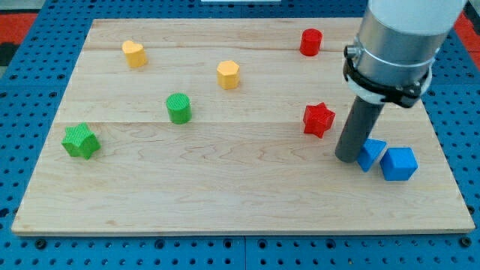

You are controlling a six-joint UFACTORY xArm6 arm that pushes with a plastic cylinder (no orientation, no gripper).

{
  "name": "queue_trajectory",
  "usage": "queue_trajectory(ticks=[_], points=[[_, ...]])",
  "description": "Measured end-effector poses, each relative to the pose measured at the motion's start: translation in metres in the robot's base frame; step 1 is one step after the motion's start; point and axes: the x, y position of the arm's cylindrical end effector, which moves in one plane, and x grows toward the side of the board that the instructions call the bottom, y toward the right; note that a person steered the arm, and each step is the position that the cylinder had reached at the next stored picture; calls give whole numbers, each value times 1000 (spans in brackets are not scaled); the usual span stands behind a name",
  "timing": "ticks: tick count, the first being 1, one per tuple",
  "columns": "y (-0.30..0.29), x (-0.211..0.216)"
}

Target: Push the red star closer to blue triangle

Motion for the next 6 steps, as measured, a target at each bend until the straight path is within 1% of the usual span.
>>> queue_trajectory(ticks=[2, 4, 5, 6], points=[[-110, -29], [-76, -83], [-72, -82], [-41, -75]])
